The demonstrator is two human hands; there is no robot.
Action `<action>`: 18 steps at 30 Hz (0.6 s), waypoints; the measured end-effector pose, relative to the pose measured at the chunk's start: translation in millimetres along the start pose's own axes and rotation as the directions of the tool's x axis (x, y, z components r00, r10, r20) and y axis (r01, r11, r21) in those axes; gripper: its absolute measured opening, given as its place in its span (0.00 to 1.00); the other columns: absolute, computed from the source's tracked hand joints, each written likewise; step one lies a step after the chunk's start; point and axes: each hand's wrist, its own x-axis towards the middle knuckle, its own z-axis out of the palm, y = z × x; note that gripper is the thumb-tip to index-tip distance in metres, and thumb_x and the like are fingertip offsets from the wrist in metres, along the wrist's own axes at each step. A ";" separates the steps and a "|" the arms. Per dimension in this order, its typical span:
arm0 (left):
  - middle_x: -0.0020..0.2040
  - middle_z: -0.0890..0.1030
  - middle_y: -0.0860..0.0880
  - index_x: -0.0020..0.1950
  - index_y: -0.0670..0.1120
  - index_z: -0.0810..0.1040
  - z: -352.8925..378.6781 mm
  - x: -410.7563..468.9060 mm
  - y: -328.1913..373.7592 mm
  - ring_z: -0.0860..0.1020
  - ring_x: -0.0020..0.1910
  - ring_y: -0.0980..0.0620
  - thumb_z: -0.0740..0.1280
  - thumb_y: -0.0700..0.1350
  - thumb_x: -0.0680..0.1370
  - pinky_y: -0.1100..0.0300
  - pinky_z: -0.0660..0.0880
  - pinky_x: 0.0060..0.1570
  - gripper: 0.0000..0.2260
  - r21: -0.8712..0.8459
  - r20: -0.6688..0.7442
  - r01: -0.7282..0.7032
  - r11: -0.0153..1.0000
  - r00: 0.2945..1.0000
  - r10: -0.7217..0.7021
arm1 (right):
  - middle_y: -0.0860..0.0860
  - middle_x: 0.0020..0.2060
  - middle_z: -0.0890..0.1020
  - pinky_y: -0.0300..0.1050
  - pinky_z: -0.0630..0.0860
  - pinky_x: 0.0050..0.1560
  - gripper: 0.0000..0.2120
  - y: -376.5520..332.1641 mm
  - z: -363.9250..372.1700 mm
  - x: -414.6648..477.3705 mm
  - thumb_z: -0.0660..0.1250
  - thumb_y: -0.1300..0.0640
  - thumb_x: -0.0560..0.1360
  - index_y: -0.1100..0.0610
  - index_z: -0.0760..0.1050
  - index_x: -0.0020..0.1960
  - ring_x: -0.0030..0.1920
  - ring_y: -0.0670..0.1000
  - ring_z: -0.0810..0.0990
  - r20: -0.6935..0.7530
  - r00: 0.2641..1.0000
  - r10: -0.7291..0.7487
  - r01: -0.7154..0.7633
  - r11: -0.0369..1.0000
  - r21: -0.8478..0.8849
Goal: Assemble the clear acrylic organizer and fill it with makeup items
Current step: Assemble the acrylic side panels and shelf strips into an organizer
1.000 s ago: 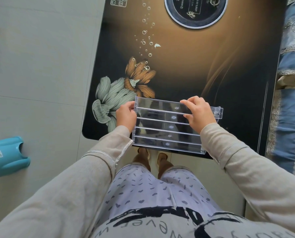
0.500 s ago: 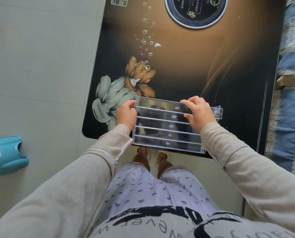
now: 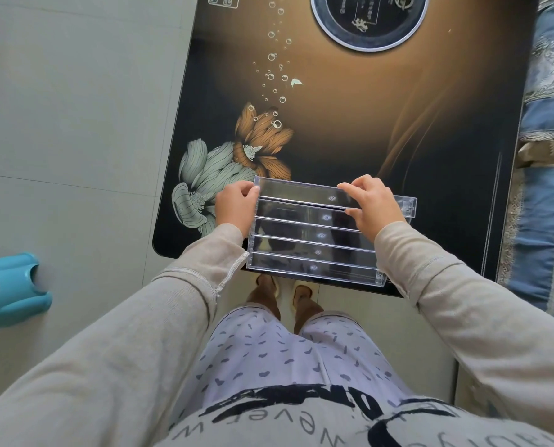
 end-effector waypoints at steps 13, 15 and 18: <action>0.47 0.83 0.40 0.45 0.39 0.82 7.1 21.2 12.3 0.79 0.46 0.44 0.67 0.44 0.75 0.58 0.70 0.41 0.09 0.307 -0.040 0.048 0.950 0.999 -0.038 | 0.59 0.58 0.75 0.51 0.72 0.60 0.22 -2.4 8.2 -2.0 0.67 0.64 0.73 0.58 0.70 0.67 0.58 0.59 0.73 -0.042 0.999 0.022 -0.023 0.999 -0.022; 0.46 0.83 0.39 0.45 0.38 0.81 7.1 22.7 13.4 0.79 0.47 0.42 0.66 0.44 0.76 0.58 0.70 0.41 0.09 0.361 -0.024 0.029 0.932 0.999 -0.021 | 0.59 0.58 0.76 0.51 0.72 0.60 0.22 -2.1 9.1 -2.0 0.67 0.64 0.73 0.58 0.70 0.66 0.57 0.59 0.73 -0.061 0.998 0.019 -0.020 1.000 -0.014; 0.46 0.82 0.39 0.44 0.38 0.80 8.0 23.0 13.0 0.77 0.43 0.43 0.66 0.43 0.76 0.58 0.69 0.39 0.09 0.388 -0.032 0.021 0.921 0.999 -0.009 | 0.58 0.59 0.76 0.50 0.70 0.61 0.23 -1.1 10.8 -1.6 0.67 0.64 0.73 0.58 0.70 0.67 0.58 0.58 0.72 -0.071 0.997 0.015 -0.015 1.000 -0.001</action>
